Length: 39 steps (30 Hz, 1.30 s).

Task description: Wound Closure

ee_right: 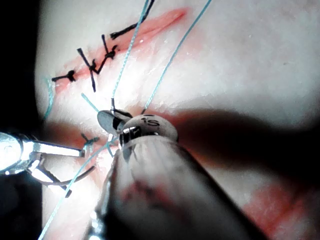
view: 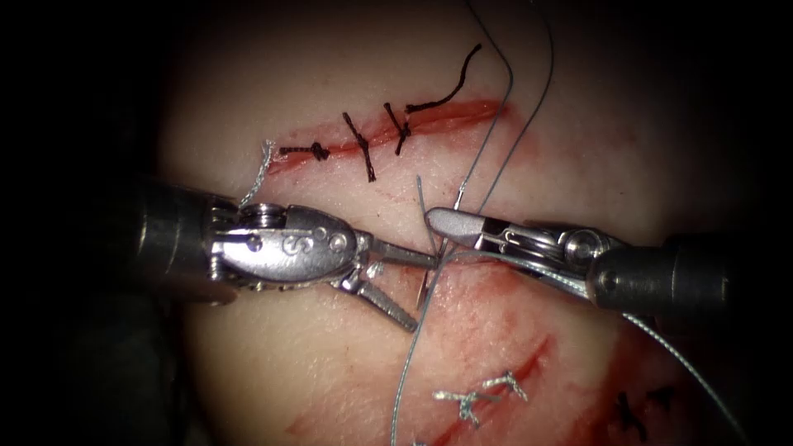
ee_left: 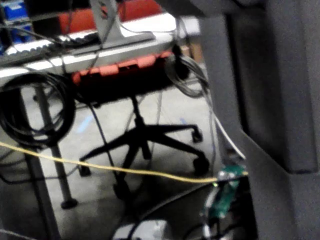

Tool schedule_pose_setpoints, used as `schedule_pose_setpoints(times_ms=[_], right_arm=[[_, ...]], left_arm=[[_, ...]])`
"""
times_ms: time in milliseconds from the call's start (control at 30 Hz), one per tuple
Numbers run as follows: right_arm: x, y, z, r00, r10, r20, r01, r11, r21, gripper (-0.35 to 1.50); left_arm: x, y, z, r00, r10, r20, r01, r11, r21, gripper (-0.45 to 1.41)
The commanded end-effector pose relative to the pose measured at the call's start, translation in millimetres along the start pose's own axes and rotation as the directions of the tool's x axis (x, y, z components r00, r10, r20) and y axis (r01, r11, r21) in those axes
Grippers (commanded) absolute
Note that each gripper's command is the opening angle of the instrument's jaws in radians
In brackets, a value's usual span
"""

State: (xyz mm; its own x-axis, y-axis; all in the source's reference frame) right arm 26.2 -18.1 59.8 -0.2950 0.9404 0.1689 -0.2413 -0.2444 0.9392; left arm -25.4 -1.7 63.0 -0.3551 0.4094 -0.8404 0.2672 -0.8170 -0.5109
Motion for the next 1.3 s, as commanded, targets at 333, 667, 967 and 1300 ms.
schedule_pose_setpoints(times_ms=[333, 667, 967, 1300], right_arm=[[-0.4, 0.1, 0.9, 1.000, -0.004, 0.002, 0.004, 1.000, 0.002, -0.35], [-0.7, 0.0, 0.9, 1.000, -0.003, 0.001, 0.003, 1.000, 0.001, -0.35], [-0.8, -0.4, 1.1, 1.000, 0.000, -0.001, 0.000, 1.000, 0.000, -0.35], [-0.8, -2.1, 1.8, 0.895, -0.445, -0.033, 0.445, 0.895, 0.016, 1.43]], left_arm=[[2.1, 0.7, -0.1, 0.999, -0.018, -0.034, 0.017, 1.000, -0.015, 0.59], [1.4, 0.3, 1.5, 0.999, -0.012, -0.047, 0.011, 1.000, -0.008, 0.51], [-0.6, 0.7, 2.4, 0.997, -0.073, -0.029, 0.070, 0.995, -0.072, -0.37], [2.1, 0.5, 0.7, 0.945, -0.288, -0.153, 0.265, 0.952, -0.152, -0.45]])
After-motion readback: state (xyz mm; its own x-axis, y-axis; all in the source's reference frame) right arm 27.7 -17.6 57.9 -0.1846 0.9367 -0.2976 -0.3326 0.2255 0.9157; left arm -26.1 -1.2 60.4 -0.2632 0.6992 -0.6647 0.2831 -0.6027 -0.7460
